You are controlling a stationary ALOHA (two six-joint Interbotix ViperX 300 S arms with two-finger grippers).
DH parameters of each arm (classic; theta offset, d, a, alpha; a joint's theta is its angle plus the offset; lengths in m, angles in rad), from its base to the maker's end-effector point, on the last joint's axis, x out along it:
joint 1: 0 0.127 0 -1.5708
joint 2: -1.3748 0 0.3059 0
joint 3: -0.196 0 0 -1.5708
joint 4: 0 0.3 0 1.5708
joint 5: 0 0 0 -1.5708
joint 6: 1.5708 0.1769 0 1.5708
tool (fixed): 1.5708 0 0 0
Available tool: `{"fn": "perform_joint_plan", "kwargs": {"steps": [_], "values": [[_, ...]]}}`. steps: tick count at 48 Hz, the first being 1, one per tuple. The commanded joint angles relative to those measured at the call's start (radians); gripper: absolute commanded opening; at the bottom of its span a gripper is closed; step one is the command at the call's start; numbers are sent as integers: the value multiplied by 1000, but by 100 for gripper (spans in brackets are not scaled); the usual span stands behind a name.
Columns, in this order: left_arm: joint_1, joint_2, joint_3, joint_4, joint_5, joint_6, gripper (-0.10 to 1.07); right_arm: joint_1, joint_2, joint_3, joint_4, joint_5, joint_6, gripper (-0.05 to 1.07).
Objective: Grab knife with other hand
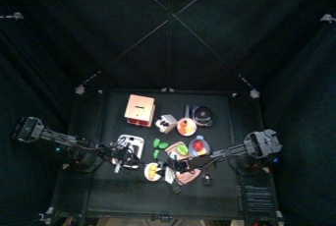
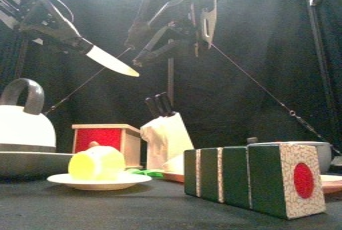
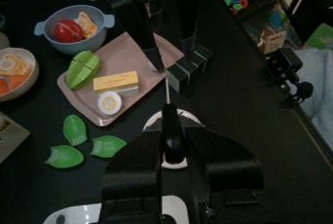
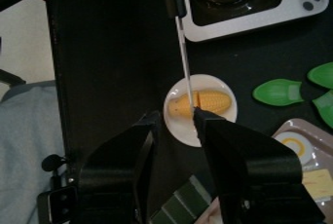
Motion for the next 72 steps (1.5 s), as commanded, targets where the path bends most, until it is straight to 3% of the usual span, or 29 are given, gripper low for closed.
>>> {"fn": "perform_joint_plan", "kwargs": {"steps": [1, 16, 31, 48, 72], "values": [[2, -2, -14, -2, -5, 2, 48, -3, -9, -20, -8, -9, 2, 74], [2, -2, -12, -6, -6, 2, 48, -18, 9, -23, -23, -15, 2, 67], [2, -2, -14, -5, -6, 0, 48, -31, 17, -35, -17, -20, 2, 46], [2, -2, -11, -51, -6, 2, 48, -29, 17, -28, -25, -20, -11, 13], [12, -2, 6, -98, 2, 9, 50, -29, 46, -54, -46, 12, -6, 12]]}}
